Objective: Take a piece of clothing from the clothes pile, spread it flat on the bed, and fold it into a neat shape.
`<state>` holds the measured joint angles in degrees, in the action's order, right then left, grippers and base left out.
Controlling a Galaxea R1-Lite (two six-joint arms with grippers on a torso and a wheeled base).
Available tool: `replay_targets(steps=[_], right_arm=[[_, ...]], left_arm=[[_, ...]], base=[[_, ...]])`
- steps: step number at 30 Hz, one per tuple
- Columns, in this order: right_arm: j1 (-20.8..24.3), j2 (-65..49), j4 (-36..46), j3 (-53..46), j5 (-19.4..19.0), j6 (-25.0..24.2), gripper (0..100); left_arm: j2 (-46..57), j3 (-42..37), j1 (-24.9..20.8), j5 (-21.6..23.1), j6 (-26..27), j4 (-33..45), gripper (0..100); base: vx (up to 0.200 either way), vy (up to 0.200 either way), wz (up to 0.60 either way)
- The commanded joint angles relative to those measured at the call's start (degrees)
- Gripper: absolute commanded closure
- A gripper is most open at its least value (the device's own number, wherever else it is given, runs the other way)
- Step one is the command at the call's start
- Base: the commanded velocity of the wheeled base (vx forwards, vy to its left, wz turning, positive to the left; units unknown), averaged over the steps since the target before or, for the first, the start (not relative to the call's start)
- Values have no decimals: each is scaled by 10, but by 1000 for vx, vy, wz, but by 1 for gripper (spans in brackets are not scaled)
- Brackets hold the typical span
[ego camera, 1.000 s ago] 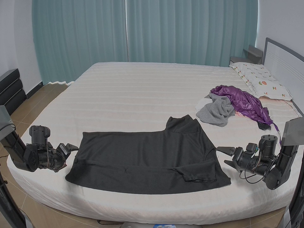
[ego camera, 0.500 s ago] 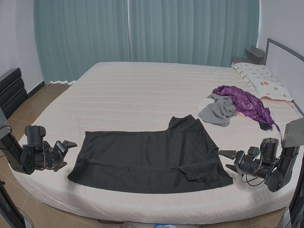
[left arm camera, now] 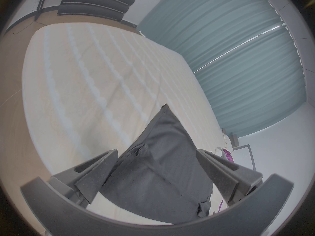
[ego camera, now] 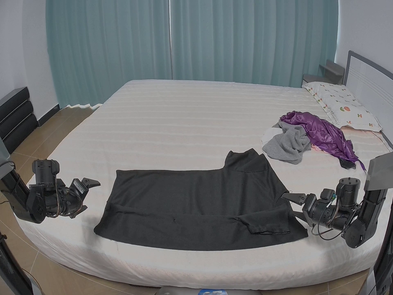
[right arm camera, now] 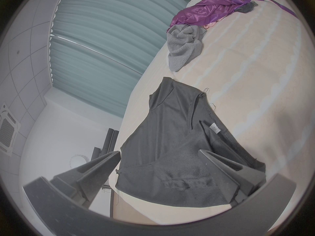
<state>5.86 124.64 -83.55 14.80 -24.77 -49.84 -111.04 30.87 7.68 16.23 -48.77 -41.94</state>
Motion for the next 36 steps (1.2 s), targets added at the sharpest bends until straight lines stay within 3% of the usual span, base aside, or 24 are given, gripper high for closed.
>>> replay_targets(steps=[1, 14, 20, 27, 36], right_arm=[[1, 5, 0, 2, 10, 1, 0], [7, 47, -4, 7, 10, -1, 0], [8, 54, -26, 1, 10, -24, 0], [8, 56, -29, -2, 10, -33, 0], [9, 54, -29, -5, 9, -35, 0]], left_arm=[[-21, 39, -3, 0, 0, 0, 0], [-167, 269, -33, 0, 3, 8, 0], [-222, 400, -41, 1, 15, 78, 0], [-274, 452, -42, 1, 77, 99, 0], [-340, 512, -53, 0, 81, 96, 0]], base=[[0, 0, 0], [0, 0, 0], [0, 0, 0], [0, 0, 0], [0, 0, 0]])
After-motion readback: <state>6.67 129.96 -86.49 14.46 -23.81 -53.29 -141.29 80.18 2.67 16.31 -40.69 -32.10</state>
